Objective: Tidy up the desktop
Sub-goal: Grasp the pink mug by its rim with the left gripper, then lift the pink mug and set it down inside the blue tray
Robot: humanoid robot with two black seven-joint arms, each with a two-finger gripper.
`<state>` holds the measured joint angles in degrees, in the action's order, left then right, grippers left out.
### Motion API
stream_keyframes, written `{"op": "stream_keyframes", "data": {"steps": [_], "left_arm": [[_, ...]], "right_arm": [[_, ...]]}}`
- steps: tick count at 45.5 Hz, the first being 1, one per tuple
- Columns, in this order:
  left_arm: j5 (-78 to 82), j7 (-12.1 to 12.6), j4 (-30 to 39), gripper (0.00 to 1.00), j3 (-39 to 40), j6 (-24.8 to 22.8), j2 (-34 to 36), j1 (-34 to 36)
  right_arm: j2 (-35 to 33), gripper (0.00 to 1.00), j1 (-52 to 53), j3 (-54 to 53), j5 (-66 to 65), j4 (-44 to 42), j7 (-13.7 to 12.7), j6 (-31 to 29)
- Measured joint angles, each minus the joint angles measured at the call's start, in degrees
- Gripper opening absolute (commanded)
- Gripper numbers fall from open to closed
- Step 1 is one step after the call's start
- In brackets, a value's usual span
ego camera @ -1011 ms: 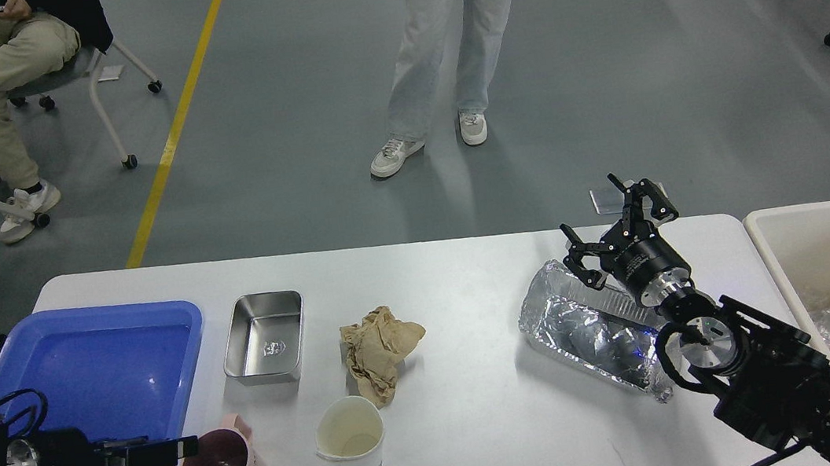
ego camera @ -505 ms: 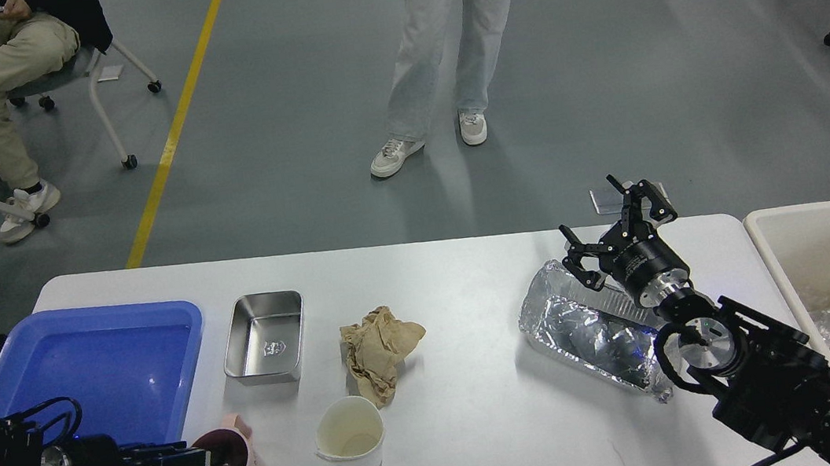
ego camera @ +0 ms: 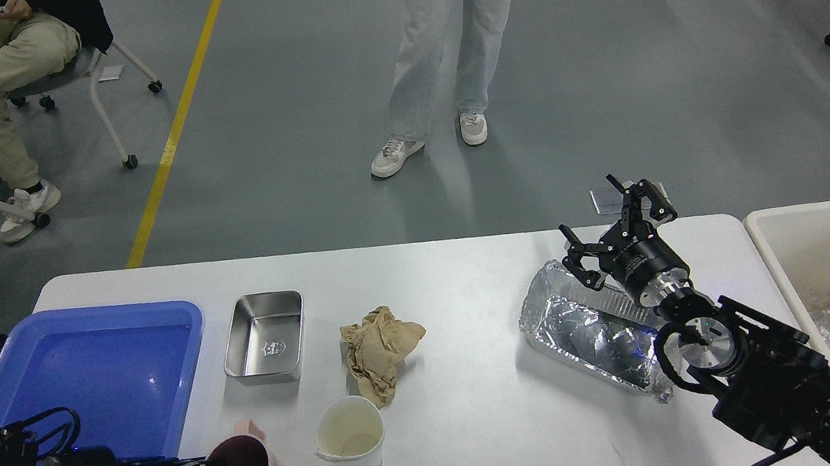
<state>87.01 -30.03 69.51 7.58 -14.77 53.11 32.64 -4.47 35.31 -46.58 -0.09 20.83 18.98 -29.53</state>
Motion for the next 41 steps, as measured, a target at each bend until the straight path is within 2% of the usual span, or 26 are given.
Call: {"op": "stream_keyframes", "data": {"steps": [18, 28, 41], "left_arm": [[0.7, -4.1, 0.6, 0.02, 0.0, -0.8, 1.8, 0.1], [0.7, -6.2, 2.9, 0.02, 0.1, -1.3, 5.9, 0.9], [0.6, -6.8, 5.3, 0.03, 0.3, -1.4, 13.1, 1.4]], "right_arm": [[0.0, 1.00, -0.1, 0.0, 0.0, 0.0, 0.0, 0.0], [0.0, 1.00, -0.1, -0.1, 0.0, 0.0, 0.0, 0.0], [0.1, 1.00, -0.2, -0.1, 0.0, 0.0, 0.0, 0.0]]}}
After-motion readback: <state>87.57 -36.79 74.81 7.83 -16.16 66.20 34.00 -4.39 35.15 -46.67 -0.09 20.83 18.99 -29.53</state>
